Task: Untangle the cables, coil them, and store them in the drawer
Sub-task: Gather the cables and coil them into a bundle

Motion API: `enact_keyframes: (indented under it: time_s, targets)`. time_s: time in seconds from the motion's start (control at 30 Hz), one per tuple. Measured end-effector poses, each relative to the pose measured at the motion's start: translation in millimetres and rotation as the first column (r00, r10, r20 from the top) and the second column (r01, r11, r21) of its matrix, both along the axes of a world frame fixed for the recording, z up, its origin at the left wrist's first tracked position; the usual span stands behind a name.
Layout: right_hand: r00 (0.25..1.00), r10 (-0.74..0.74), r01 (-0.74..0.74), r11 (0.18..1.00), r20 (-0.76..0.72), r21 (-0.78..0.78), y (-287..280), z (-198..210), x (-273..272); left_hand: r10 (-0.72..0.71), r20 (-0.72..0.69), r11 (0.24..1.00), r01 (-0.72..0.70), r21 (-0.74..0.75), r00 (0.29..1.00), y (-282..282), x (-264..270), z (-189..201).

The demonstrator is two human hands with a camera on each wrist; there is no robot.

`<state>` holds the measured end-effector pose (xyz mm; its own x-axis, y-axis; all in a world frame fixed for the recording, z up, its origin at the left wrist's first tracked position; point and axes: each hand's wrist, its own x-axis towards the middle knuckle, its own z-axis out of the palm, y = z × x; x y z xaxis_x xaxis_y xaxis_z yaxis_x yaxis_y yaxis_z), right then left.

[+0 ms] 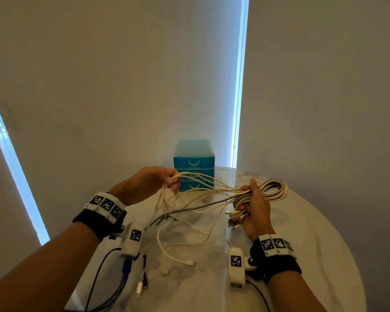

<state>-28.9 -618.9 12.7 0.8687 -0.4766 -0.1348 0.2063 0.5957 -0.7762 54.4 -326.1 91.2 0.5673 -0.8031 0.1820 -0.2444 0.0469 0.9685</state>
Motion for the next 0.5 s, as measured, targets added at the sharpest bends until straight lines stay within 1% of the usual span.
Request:
enact_keyframes:
  time_s: [0.03, 0.07, 0.1, 0.13, 0.17, 0.2, 0.23, 0.27, 0.3, 0.33, 0.37, 0.4, 0.43, 0.5]
  targets:
    - [1.000, -0.008, 0.008, 1.000, 0.002, 0.016, -1.4, 0.8, -1.5, -0.079, -0.073, 0.994, 0.084, 0.071, 0.994, -0.4, -1.4, 1.3]
    - [1.000, -0.011, 0.011, 0.999, 0.005, 0.036, -3.2, 1.7, -3.1, -0.115, -0.071, 0.969, 0.127, 0.211, 0.991, -1.8, -1.6, 0.8]
    - [1.000, -0.011, 0.010, 0.998, 0.010, 0.055, -4.6, 2.9, -5.1, -0.127, -0.008, 0.915, 0.121, 0.386, 0.992, -3.1, -1.3, -0.9]
    - [1.000, -0.011, 0.010, 0.997, 0.016, 0.071, -6.1, 3.3, -6.3, -0.127, 0.073, 0.834, 0.066, 0.548, 0.989, -4.2, -0.3, -3.1]
    - [1.000, -0.011, 0.009, 0.996, 0.025, 0.088, -7.2, 3.9, -7.0, -0.114, 0.141, 0.746, -0.009, 0.666, 0.983, -4.6, 0.1, -3.7]
    - [0.999, -0.012, 0.009, 0.994, 0.034, 0.108, -8.6, 3.8, -7.1, -0.073, 0.199, 0.671, -0.099, 0.735, 0.977, -2.3, 2.0, -3.5]
    - [0.999, -0.012, 0.007, 0.992, 0.042, 0.125, -9.3, 4.1, -7.7, -0.022, 0.268, 0.608, -0.200, 0.769, 0.963, 2.0, 4.7, -2.5]
    - [0.999, -0.012, 0.005, 0.990, 0.048, 0.139, -10.3, 3.0, -7.2, 0.029, 0.365, 0.550, -0.320, 0.771, 0.931, 7.7, 8.5, -2.5]
    - [0.998, -0.008, -0.001, 0.988, 0.059, 0.152, -10.7, 3.0, -7.3, 0.066, 0.479, 0.492, -0.446, 0.748, 0.875, 14.9, 14.7, -4.0]
    - [0.997, -0.002, -0.010, 0.987, 0.074, 0.162, -10.7, 2.5, -6.5, 0.066, 0.588, 0.437, -0.553, 0.709, 0.806, 20.6, 20.0, -5.5]
    - [0.996, 0.006, -0.021, 0.986, 0.091, 0.167, -10.1, 2.2, -5.9, 0.040, 0.663, 0.413, -0.617, 0.670, 0.748, 23.2, 23.9, -6.7]
    - [0.994, 0.022, -0.039, 0.986, 0.108, 0.164, -9.0, 2.8, -4.8, 0.002, 0.694, 0.406, -0.635, 0.658, 0.720, 22.9, 26.8, -8.6]
    - [0.991, 0.045, -0.064, 0.986, 0.122, 0.156, -7.2, 3.4, -4.1, -0.023, 0.699, 0.408, -0.632, 0.659, 0.715, 21.8, 27.9, -11.2]
    - [0.985, 0.095, -0.118, 0.981, 0.146, 0.152, -3.3, 5.6, -4.3, -0.024, 0.652, 0.442, -0.577, 0.687, 0.758, 21.1, 28.3, -13.8]
